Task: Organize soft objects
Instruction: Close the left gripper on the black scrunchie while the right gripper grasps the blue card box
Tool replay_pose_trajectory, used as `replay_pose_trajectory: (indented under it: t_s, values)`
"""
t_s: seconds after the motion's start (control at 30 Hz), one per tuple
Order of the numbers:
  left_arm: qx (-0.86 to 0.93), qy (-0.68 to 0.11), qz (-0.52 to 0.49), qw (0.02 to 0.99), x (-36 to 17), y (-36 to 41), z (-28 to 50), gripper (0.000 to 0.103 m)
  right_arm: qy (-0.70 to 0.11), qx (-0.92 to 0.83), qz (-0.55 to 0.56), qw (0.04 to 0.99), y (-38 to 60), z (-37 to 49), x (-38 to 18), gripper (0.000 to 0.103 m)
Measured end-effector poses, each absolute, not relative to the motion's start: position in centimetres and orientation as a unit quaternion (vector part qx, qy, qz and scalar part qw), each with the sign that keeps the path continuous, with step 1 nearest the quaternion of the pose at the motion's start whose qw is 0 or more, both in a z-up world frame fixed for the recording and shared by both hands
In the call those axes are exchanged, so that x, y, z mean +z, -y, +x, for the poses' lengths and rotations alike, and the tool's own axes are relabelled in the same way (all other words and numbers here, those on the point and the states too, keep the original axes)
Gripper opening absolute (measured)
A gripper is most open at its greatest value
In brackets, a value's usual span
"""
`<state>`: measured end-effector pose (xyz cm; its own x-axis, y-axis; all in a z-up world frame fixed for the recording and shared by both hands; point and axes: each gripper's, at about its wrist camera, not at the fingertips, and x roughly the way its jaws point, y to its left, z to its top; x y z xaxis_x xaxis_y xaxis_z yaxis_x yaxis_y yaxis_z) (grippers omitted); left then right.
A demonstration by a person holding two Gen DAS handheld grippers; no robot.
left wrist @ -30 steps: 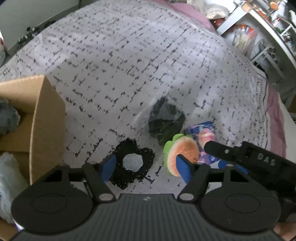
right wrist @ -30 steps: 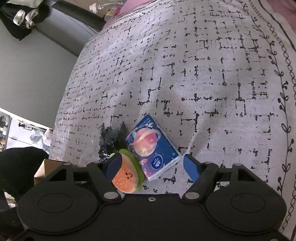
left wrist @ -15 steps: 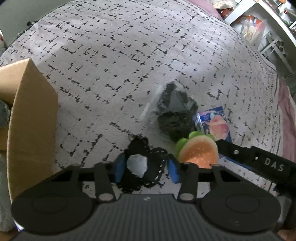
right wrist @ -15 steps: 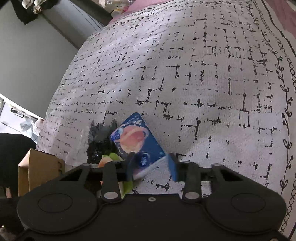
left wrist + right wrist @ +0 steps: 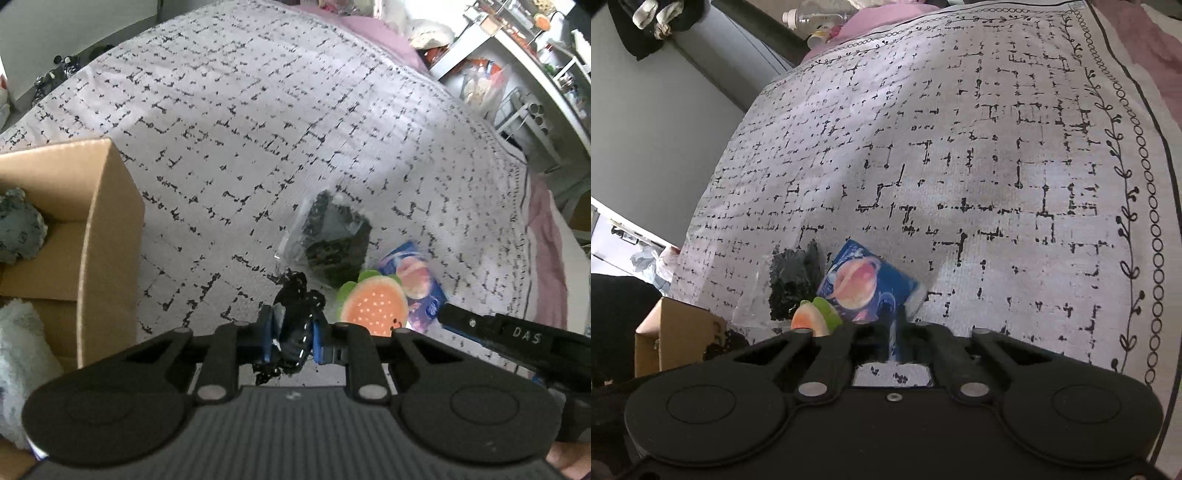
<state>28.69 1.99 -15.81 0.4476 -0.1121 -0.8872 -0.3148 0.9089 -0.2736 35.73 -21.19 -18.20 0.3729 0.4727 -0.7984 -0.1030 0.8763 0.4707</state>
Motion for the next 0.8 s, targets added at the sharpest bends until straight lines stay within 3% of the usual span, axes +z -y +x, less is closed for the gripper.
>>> replay_pose_trajectory:
  t_s: [0.23, 0.3, 0.37, 0.43, 0.53, 0.67, 0.8]
  values:
    - [0.047, -0.503, -0.216, 0.835, -14.0, -2.7, 27.3, 0.019, -0.532, 0.161, 0.173, 0.813, 20.7, 35.7, -17.6, 0.000]
    - [0.046, -0.499, -0.219, 0.837, -13.6, -3.1, 26.9, 0.019, -0.533, 0.153, 0.181, 0.812, 20.6, 36.0, -17.7, 0.007]
    - [0.047, -0.494, -0.224, 0.839, -13.2, -3.7, 26.4, 0.019, -0.535, 0.145, 0.182, 0.813, 20.6, 36.1, -17.7, 0.040]
    - [0.049, -0.490, -0.228, 0.840, -13.0, -4.1, 26.0, 0.019, -0.530, 0.135, 0.174, 0.819, 20.5, 36.1, -17.5, 0.055]
    - [0.049, -0.490, -0.230, 0.839, -13.0, -4.8, 25.6, 0.020, -0.531, 0.134, 0.169, 0.820, 20.2, 36.3, -17.8, 0.056]
    - [0.050, -0.490, -0.237, 0.837, -13.0, -5.2, 25.5, 0.020, -0.530, 0.133, 0.155, 0.823, 19.3, 36.8, -18.3, 0.068]
    - [0.048, -0.491, -0.240, 0.836, -13.3, -5.1, 25.8, 0.019, -0.527, 0.144, 0.123, 0.829, 18.0, 37.4, -19.0, 0.071]
